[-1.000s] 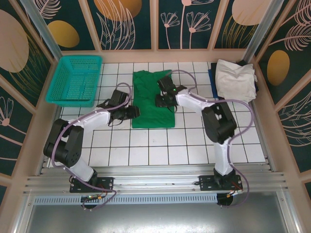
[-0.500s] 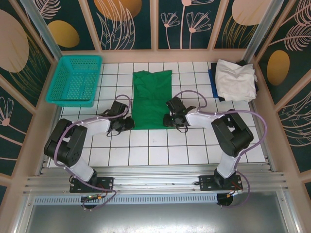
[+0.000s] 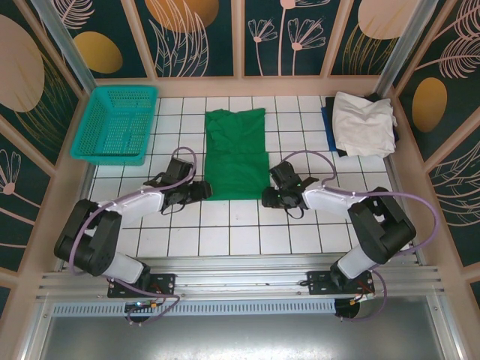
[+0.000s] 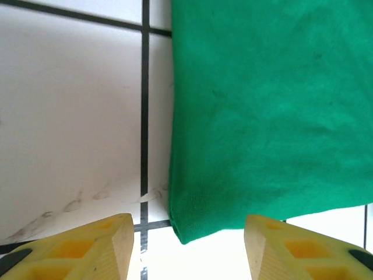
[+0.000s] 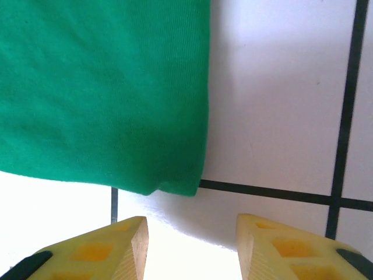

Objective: Fold and stack the t-shirts

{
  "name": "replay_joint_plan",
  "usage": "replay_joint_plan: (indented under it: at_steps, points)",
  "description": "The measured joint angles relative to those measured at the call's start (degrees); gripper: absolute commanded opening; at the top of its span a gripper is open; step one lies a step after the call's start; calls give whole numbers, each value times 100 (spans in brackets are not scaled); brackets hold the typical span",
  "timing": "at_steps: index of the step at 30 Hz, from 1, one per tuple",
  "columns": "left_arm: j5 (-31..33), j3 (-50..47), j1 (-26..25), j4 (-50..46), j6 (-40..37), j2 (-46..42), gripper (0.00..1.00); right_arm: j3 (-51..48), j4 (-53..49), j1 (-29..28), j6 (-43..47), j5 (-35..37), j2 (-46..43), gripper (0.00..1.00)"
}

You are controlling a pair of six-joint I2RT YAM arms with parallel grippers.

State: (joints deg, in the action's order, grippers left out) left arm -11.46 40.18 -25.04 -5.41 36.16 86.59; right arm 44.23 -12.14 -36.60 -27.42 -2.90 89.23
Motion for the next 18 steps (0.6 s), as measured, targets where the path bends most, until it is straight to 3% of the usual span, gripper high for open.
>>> replay_joint_plan:
  at_steps: [6,12,14,18]
  points:
    - [-120,55,-7,153,15,391,49,20,323,-4,2,-105,232,45]
    - [-184,166,59,199,70,601,33,216,575,17,7,-280,505,44]
    - [-210,214,59,225,76,662,26,299,538,20,7,-273,605,39]
    - [-363,238,24,339,87,748,10,339,485,72,0,-269,643,19]
